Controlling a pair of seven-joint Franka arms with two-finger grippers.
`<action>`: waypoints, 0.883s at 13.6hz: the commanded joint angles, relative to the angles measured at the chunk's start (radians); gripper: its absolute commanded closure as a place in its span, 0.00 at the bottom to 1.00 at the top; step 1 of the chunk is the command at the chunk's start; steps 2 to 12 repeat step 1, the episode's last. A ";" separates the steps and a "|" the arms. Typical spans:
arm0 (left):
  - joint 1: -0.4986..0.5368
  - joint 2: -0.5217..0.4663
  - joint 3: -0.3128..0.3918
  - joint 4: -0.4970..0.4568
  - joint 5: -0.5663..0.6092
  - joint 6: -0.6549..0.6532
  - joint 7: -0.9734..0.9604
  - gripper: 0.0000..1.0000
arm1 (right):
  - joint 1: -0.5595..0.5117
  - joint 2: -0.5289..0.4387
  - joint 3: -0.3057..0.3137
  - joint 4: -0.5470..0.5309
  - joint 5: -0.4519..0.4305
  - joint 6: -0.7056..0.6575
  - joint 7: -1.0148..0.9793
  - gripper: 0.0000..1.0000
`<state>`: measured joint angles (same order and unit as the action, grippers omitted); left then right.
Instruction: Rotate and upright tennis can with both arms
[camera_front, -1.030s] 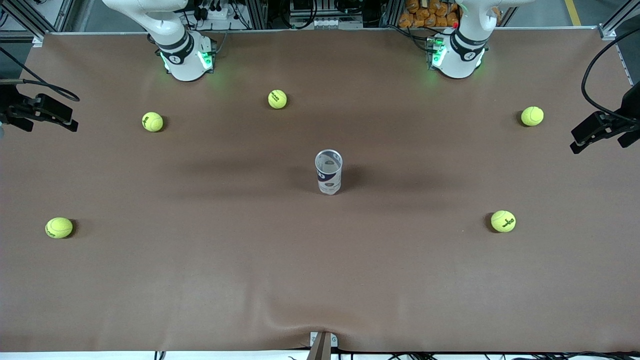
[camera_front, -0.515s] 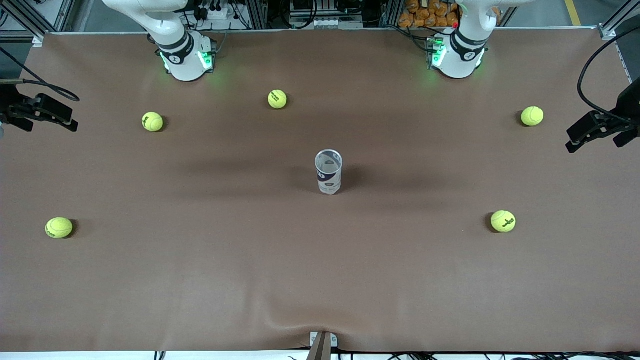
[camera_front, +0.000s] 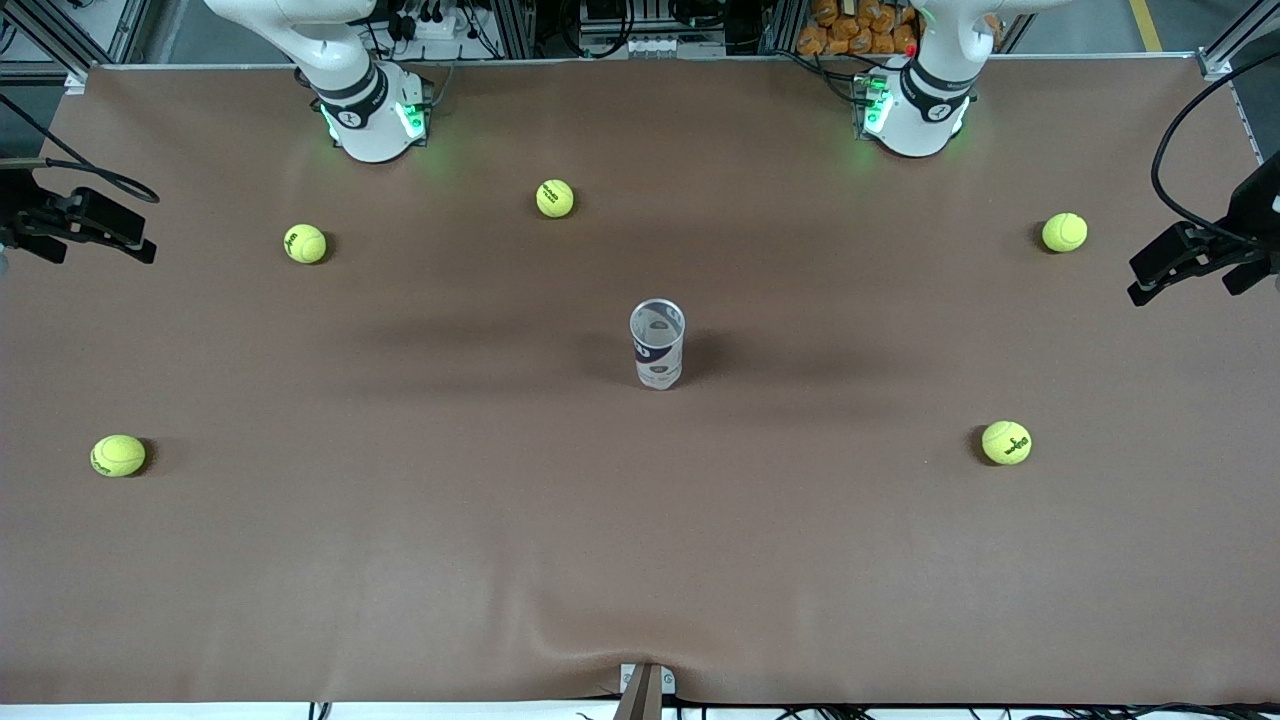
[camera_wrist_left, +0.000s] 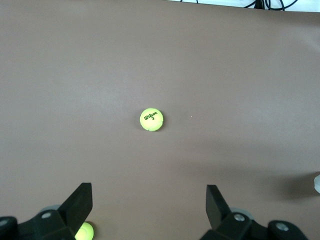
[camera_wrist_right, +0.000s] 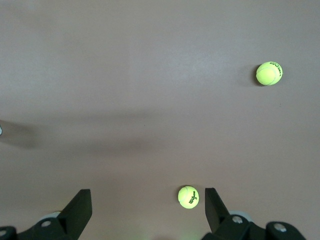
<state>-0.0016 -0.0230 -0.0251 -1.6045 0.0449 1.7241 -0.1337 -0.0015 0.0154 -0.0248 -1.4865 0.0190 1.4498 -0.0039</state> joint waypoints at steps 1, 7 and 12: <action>0.006 -0.008 -0.010 0.003 -0.010 -0.011 0.006 0.00 | 0.000 0.001 0.000 0.009 -0.007 0.000 0.005 0.00; 0.006 -0.008 -0.010 0.003 -0.010 -0.011 0.006 0.00 | 0.000 0.001 0.000 0.009 -0.007 0.000 0.005 0.00; 0.006 -0.008 -0.010 0.003 -0.010 -0.011 0.006 0.00 | 0.000 0.001 0.000 0.009 -0.007 0.000 0.005 0.00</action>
